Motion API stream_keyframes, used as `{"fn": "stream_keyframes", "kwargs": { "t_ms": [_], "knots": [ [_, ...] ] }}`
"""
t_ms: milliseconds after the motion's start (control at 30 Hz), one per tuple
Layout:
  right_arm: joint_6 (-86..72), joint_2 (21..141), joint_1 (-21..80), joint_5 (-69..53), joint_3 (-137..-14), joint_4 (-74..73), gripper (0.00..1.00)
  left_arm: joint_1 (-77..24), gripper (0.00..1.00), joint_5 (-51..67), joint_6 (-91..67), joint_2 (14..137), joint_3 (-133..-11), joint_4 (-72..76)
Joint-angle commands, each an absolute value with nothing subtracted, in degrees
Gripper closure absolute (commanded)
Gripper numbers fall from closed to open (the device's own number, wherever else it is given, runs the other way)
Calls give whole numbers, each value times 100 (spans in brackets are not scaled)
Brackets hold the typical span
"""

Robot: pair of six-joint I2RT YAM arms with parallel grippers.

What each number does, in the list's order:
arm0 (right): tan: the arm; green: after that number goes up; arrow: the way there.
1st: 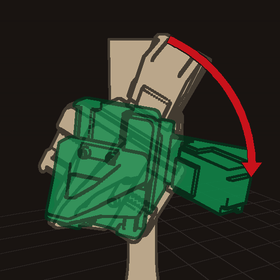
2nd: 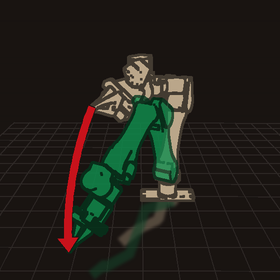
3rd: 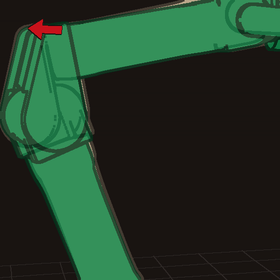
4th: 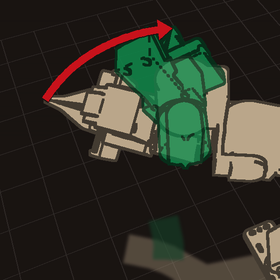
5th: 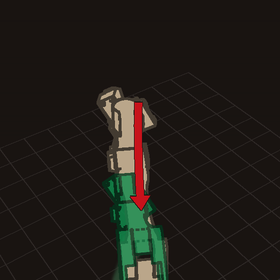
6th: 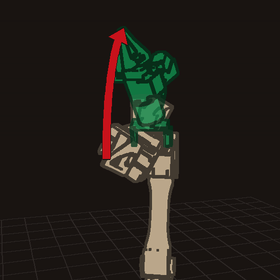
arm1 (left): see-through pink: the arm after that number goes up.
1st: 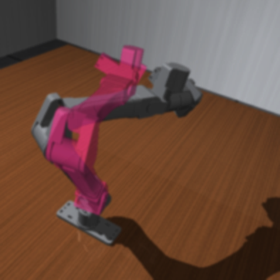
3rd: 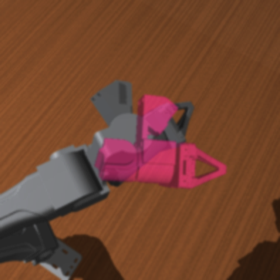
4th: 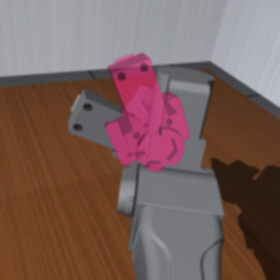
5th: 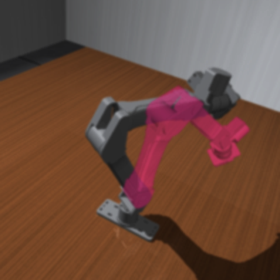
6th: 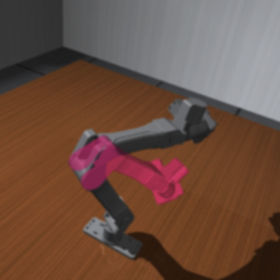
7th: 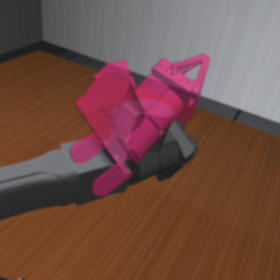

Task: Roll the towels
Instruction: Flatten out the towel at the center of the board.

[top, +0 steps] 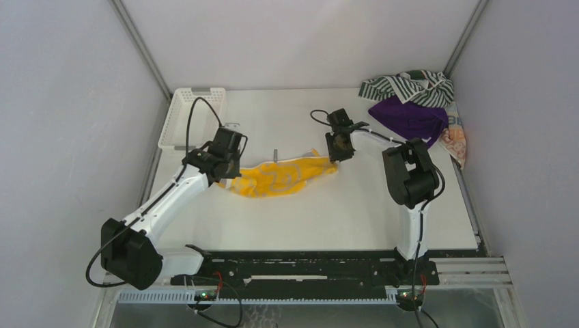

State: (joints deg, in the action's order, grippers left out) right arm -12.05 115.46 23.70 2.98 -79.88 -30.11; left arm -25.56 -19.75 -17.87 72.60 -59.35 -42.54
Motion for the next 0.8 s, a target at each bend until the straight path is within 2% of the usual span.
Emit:
{"fn": "stream_keyframes", "kwargs": {
  "t_ms": [0,167,200,367,533,767],
  "knots": [
    [-1444,12009,2421,263,-8097,-3375,73,-2496,100,-2013,-1808,7041,-5841,-4123],
    [-1337,11606,2438,524,-8101,-3261,98,-2426,100,-1974,-1790,6941,-5910,-4141],
    [-1276,11415,2423,626,-8130,-3253,100,-2401,100,-1988,-1774,6898,-5971,-4166],
    [-1010,10258,2189,1000,-8480,-3343,100,-2132,100,-2150,-1541,6514,-6705,-4405],
    [-673,8603,2083,1305,-8555,-3054,100,-2048,100,-2502,-1092,5988,-7627,-4403],
    [-651,6525,2057,1218,-7654,-2626,100,-2056,100,-2146,-762,4722,-7316,-3658]
  ]
}}
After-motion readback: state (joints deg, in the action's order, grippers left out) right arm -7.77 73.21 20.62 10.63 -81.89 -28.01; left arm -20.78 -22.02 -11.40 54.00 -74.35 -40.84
